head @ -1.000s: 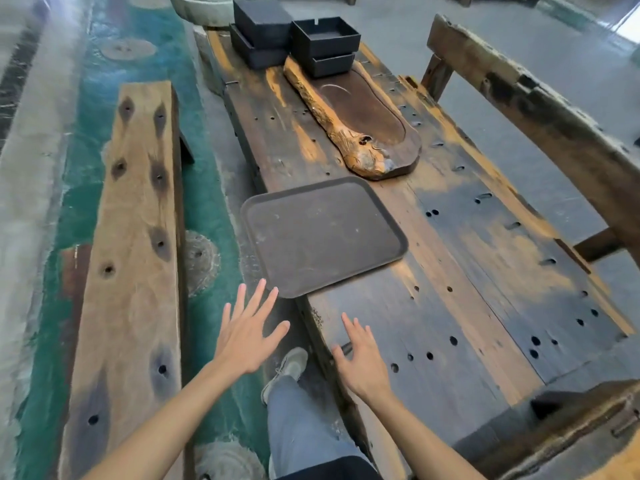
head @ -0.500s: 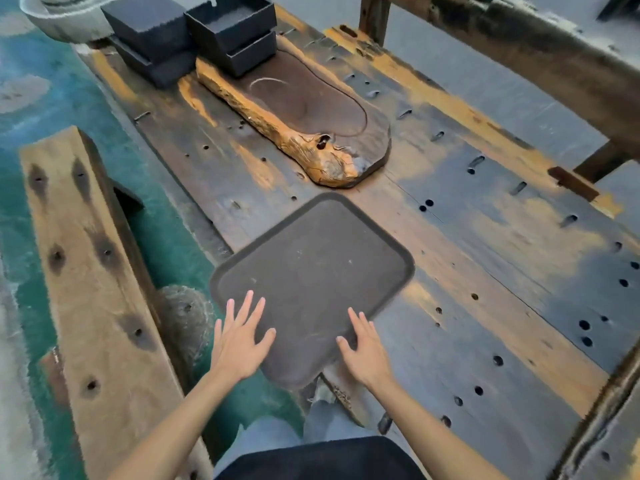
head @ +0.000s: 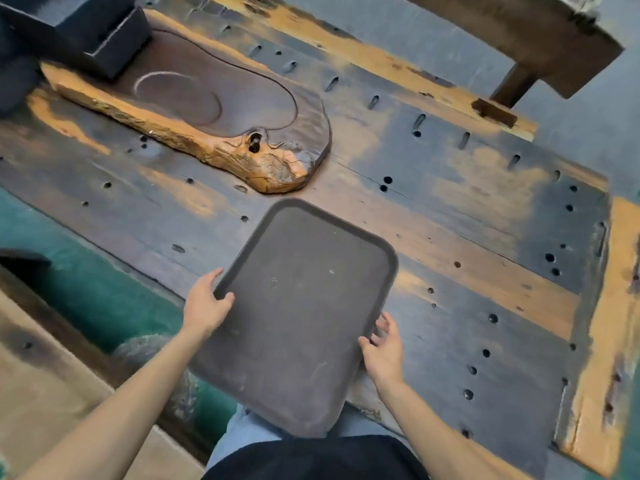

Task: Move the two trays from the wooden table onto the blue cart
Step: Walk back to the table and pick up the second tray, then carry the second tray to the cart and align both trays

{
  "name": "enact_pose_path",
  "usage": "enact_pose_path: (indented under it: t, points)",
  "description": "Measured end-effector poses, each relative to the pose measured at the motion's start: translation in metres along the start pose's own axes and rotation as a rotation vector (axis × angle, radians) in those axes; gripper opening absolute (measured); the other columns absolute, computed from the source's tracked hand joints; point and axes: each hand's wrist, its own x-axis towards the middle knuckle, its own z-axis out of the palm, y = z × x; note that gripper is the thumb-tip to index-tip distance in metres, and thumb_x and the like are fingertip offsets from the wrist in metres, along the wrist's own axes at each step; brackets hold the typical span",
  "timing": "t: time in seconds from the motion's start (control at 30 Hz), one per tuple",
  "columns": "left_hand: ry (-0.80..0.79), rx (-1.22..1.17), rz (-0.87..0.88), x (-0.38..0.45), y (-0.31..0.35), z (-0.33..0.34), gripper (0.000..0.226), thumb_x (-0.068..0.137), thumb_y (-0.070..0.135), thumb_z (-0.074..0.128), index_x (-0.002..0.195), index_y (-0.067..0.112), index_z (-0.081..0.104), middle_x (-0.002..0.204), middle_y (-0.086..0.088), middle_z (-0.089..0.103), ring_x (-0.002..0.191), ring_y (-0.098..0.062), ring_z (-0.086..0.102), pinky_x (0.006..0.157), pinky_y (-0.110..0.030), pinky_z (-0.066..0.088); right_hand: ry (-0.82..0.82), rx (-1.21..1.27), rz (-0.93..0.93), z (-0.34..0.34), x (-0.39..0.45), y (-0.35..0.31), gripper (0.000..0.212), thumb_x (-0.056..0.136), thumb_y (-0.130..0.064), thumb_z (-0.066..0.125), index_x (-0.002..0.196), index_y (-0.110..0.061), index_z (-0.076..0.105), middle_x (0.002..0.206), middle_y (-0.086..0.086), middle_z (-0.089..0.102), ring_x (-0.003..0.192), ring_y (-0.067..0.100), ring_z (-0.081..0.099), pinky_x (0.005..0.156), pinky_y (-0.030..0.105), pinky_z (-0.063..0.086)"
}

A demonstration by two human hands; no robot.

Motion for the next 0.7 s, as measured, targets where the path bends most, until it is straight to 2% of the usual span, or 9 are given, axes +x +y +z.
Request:
enact_pose_path:
  t: [0.17,0.3,0.37,0.4,0.47,0.5,0.6,0.7]
  points:
    - [-0.203,0.049,0.012,0.053,-0.004,-0.014,0.062,0.081,0.006,0.070,0.140,0.014,0.051,0.135,-0.018,0.056,0.121,-0.031,0.055,0.100,-0.037,0.043,0.171,0.097,0.109,0.021,0.001,0.003,0.070,0.088,0.018,0.052,0.151,-0.008,0.034,0.133,0.011,0.055,0.119,0.028,0.059,0.104,0.047,0.049]
    - [-0.407,-0.034,-0.024,0.076,-0.011,-0.013,0.057,0.081,-0.008,0.064,0.135,0.009,0.054,0.131,-0.012,0.062,0.099,-0.022,0.063,0.080,-0.020,0.048,0.261,0.057,0.186,0.033,0.004,0.012,0.056,0.085,0.019,0.049,0.138,0.000,0.051,0.123,0.016,0.065,0.105,0.029,0.064,0.100,0.043,0.051]
    - [-0.446,-0.056,-0.029,0.085,-0.014,-0.013,0.056,0.080,-0.013,0.061,0.132,0.007,0.055,0.123,-0.015,0.065,0.089,-0.021,0.063,0.068,-0.020,0.050,0.290,0.034,0.210,0.038,0.002,0.017,0.056,0.085,0.016,0.050,0.136,-0.005,0.055,0.117,0.010,0.067,0.102,0.027,0.066,0.098,0.039,0.052]
    - [-0.447,-0.068,-0.035,0.088,-0.016,-0.014,0.056,0.080,-0.016,0.058,0.131,0.006,0.057,0.118,-0.017,0.067,0.086,-0.024,0.063,0.067,-0.026,0.051,0.304,0.026,0.210,0.039,0.000,0.018,0.056,0.085,0.015,0.050,0.134,-0.010,0.058,0.111,0.005,0.068,0.097,0.023,0.067,0.092,0.030,0.053]
    - [-0.452,-0.068,-0.038,0.093,-0.021,-0.014,0.057,0.078,-0.020,0.052,0.130,0.003,0.058,0.108,-0.017,0.069,0.081,-0.030,0.062,0.071,-0.035,0.048,0.333,0.034,0.180,0.041,-0.002,0.019,0.059,0.082,0.018,0.047,0.127,-0.017,0.061,0.094,-0.003,0.065,0.079,0.014,0.067,0.070,0.012,0.050]
    - [-0.461,-0.054,-0.033,0.096,-0.023,-0.013,0.059,0.077,-0.022,0.049,0.130,0.003,0.057,0.103,-0.015,0.069,0.079,-0.030,0.060,0.073,-0.038,0.046,0.333,0.044,0.161,0.041,-0.002,0.020,0.060,0.080,0.022,0.044,0.123,-0.017,0.061,0.089,-0.003,0.062,0.071,0.011,0.064,0.062,0.010,0.048]
    - [-0.481,0.004,0.010,0.107,-0.024,-0.010,0.063,0.074,-0.022,0.045,0.128,0.007,0.060,0.093,-0.010,0.068,0.076,-0.024,0.058,0.071,-0.035,0.045,0.311,0.062,0.135,0.043,-0.005,0.026,0.066,0.078,0.029,0.039,0.124,-0.014,0.058,0.082,0.000,0.055,0.059,0.012,0.057,0.054,0.018,0.046]
    - [-0.488,0.045,0.037,0.114,-0.022,-0.009,0.065,0.071,-0.020,0.047,0.125,0.013,0.063,0.087,-0.004,0.067,0.080,-0.030,0.063,0.075,-0.038,0.052,0.340,0.178,0.198,0.040,-0.010,0.032,0.072,0.080,0.032,0.039,0.139,-0.010,0.046,0.077,0.002,0.049,0.063,0.017,0.048,0.062,0.026,0.041]
